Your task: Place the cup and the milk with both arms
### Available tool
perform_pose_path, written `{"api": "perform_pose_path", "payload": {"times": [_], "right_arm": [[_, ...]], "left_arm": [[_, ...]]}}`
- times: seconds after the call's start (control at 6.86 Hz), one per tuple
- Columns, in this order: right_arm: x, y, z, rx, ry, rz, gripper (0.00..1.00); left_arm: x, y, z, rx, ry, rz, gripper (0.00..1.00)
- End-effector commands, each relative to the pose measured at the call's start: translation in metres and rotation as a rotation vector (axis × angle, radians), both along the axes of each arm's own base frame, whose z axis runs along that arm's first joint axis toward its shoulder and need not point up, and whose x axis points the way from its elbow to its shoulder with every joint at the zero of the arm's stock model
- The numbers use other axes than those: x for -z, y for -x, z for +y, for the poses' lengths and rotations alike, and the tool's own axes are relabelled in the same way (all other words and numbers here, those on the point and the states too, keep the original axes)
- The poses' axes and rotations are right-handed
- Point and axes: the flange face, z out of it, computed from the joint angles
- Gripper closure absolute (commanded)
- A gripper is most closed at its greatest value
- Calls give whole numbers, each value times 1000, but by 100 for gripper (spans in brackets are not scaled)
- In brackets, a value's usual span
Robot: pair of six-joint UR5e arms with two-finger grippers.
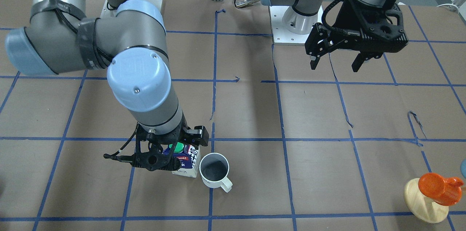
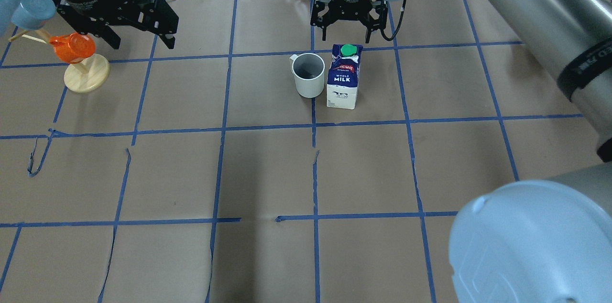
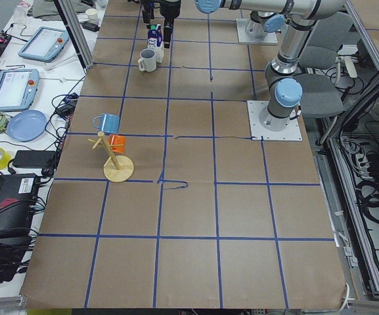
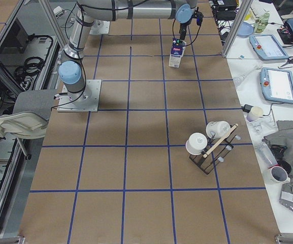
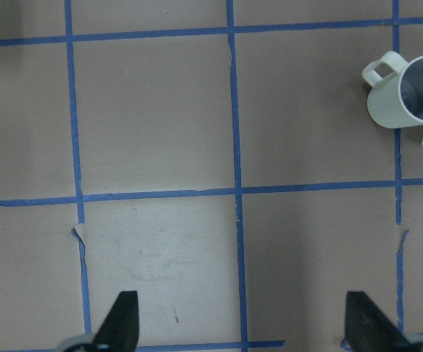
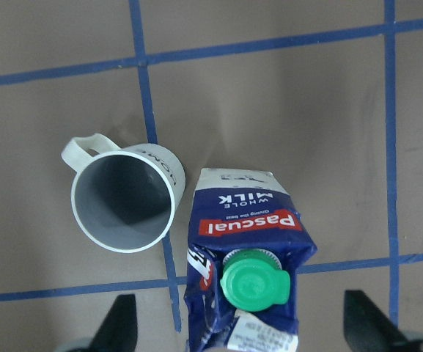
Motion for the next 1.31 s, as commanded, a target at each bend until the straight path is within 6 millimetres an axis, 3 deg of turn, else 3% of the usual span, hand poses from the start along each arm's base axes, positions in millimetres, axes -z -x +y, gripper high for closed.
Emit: {"api": "perform_pose_path", "payload": {"times": [0.0, 0.15, 0.29, 0.44, 0.73, 0.88, 1.17], "right_arm": [[-84, 15, 48, -3, 56, -9, 0], [-108, 26, 78, -53, 62, -7, 0], [-118, 36, 110, -99, 64, -3, 0], [-111, 44, 142, -98, 45, 0, 0], [-90, 62, 183, -89, 17, 3, 0], [-93, 65, 184, -85, 28, 2, 0], [-110, 108, 165, -47, 55, 1, 0]], "left_arm": [[0, 0, 0, 0, 0, 1, 0], [-1, 0, 0, -1, 2, 0, 0], [0, 0, 0, 0, 0, 0, 0], [1, 0, -1, 0, -2, 0, 0], [1, 0, -1, 0, -2, 0, 0], [0, 0, 0, 0, 0, 0, 0], [-2, 2, 4, 4, -6, -1, 0]]}}
